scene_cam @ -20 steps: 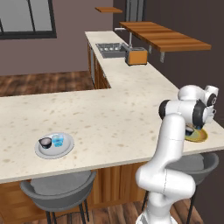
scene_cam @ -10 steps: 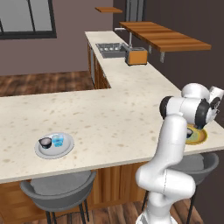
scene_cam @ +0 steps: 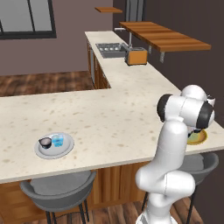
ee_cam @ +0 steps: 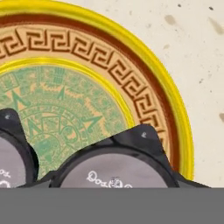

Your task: Place two yogurt containers on each plate.

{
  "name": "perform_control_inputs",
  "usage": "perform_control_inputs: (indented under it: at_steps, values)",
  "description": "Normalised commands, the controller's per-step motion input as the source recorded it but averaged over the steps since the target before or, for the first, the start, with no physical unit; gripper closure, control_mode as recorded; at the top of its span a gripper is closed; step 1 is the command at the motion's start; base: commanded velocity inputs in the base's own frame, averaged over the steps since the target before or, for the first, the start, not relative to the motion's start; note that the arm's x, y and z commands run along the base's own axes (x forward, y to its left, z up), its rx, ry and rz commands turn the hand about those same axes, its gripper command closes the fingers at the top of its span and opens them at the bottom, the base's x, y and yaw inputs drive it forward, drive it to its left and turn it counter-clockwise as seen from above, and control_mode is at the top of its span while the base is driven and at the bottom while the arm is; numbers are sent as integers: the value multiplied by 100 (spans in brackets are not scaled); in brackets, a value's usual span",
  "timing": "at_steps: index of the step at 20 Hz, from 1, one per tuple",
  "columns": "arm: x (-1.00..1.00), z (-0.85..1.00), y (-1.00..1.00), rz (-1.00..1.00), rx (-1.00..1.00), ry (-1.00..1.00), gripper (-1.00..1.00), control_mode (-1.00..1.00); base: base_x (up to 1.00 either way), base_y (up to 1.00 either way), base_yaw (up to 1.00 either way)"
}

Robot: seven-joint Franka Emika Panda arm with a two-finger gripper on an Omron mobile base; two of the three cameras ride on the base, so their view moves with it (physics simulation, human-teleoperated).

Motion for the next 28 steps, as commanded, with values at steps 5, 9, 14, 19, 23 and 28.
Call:
perform_control_inputs:
  at_steps: [5,9,14,19,23,28]
  values:
    - [16,-4,0,-2,-5,8,100,-100,0,0,0]
    - [1,0,-1,0,0,10,-100,-100,0,0,0]
    - [0,0,-3,0,0,22,-100,-100,0,0,0]
    - [-1,0,0,0,0,12,-100,-100,0,0,0]
    - [-1,1,-1,0,1,1,-100,-100,0,0,0]
    - [-8,11,-5,0,5,0,-100,-100,0,0,0]
